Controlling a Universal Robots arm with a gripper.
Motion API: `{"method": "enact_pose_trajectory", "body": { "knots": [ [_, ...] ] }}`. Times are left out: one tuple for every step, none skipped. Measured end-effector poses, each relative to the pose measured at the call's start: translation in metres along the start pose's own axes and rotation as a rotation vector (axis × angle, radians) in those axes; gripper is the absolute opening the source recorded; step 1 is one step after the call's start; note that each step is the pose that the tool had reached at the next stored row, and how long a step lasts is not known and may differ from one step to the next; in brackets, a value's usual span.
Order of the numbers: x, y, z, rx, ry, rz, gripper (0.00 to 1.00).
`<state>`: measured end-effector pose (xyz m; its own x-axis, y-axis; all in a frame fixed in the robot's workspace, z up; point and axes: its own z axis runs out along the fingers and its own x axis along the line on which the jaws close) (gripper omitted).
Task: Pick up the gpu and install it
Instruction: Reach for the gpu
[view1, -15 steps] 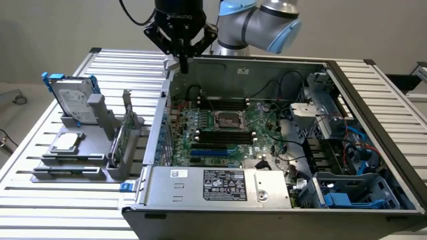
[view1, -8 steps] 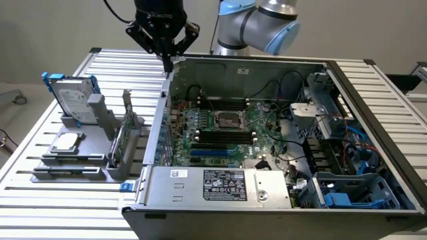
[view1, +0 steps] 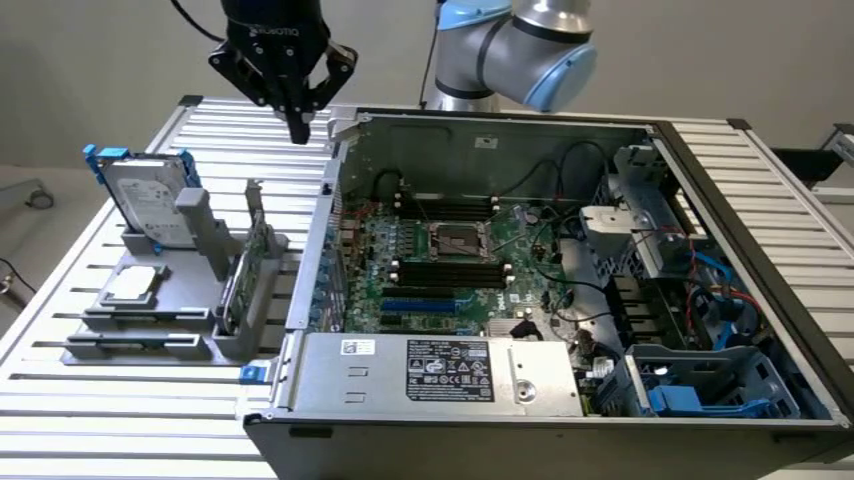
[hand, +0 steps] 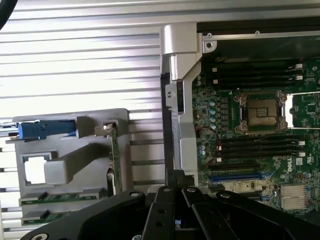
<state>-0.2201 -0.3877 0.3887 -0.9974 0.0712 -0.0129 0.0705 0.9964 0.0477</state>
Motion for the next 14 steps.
{"method": "enact_pose_trajectory", "body": {
  "knots": [
    [0.004, -0.0003, 0.0003, 0.0002, 0.0005, 0.0, 0.11],
    [0.009, -0.0006, 0.0006, 0.0005, 0.0012, 0.0, 0.11],
    [0.013, -0.0009, 0.0009, 0.0007, 0.0017, 0.0, 0.11],
    [0.018, -0.0012, 0.0011, 0.0011, 0.0023, 0.0, 0.11],
    [0.023, -0.0016, 0.0015, 0.0014, 0.0029, 0.0, 0.11],
    [0.027, -0.0019, 0.0018, 0.0016, 0.0035, 0.0, 0.11],
    [0.032, -0.0022, 0.0021, 0.0018, 0.004, 0.0, 0.11],
    [0.036, -0.0025, 0.0024, 0.0022, 0.0047, 0.0, 0.11],
    [0.04, -0.0028, 0.0027, 0.0026, 0.0055, -0.001, 0.11],
    [0.044, -0.0031, 0.003, 0.003, 0.0063, -0.001, 0.11],
    [0.048, -0.0034, 0.0033, 0.0036, 0.0072, -0.001, 0.11],
    [0.052, -0.0036, 0.0037, 0.0044, 0.0082, -0.001, 0.11],
    [0.056, -0.0039, 0.004, 0.0056, 0.0093, -0.001, 0.11],
    [0.06, -0.0041, 0.0045, 0.0066, 0.0102, -0.002, 0.11]
  ]
}}
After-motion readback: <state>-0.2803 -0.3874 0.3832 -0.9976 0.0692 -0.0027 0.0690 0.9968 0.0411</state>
